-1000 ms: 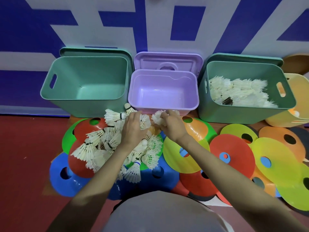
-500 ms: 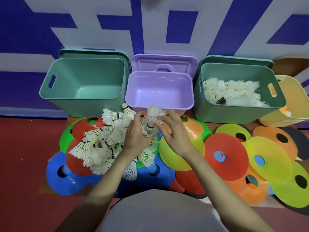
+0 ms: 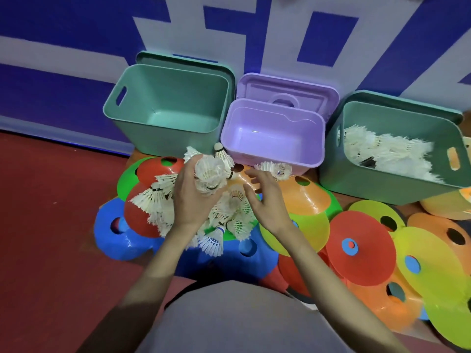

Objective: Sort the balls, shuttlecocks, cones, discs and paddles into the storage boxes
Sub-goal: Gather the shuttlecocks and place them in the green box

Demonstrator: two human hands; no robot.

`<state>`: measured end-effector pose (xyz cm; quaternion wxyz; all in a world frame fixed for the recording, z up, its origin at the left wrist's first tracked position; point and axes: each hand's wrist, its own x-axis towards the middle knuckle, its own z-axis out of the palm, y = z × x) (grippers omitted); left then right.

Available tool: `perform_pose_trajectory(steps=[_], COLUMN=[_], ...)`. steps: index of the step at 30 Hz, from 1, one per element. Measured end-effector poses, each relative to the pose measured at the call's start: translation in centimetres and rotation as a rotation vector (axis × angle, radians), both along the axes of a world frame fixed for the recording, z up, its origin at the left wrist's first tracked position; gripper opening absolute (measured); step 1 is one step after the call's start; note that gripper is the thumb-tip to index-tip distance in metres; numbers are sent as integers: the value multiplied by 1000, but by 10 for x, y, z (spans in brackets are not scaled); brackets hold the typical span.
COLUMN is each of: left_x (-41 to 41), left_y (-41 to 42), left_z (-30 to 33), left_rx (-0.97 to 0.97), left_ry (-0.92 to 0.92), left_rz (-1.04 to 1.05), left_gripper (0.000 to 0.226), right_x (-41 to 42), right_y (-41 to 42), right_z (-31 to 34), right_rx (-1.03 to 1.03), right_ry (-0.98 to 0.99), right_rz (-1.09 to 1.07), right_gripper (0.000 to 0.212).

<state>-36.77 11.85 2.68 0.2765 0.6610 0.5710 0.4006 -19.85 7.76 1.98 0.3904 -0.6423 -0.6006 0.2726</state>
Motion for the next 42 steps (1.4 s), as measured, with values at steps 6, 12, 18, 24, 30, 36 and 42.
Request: perform_pose_trajectory(steps=[6, 12, 18, 24, 30, 36, 42], left_x=[-49, -69, -76, -77, -69, -55, -48], left_y=[-3, -3, -7, -5, 3, 0, 1], left_z=[-5, -7, -3, -4, -6, 3, 2], left_rx=[23, 0, -113, -140, -131, -69, -46], left_ry=[-3, -15, -45, -34, 83, 127, 138], left_rz=[94, 80, 84, 46, -106, -253, -275], left_gripper=[70, 74, 89, 77, 70, 67, 68], right_x=[-50, -87, -96, -73, -62, -65, -61], right_y=[25, 42, 46, 39, 21, 10, 3], right_z=[-19, -35, -31, -2, 43, 52, 42], right_rx=[-231, -316, -312, -193, 146, 322, 284], right_ry=[-57, -115, -20, 338, 340, -50, -207], right_rz=[78, 40, -89, -339, -405, -132, -34], right_gripper=[39, 48, 31, 23, 17, 16, 31])
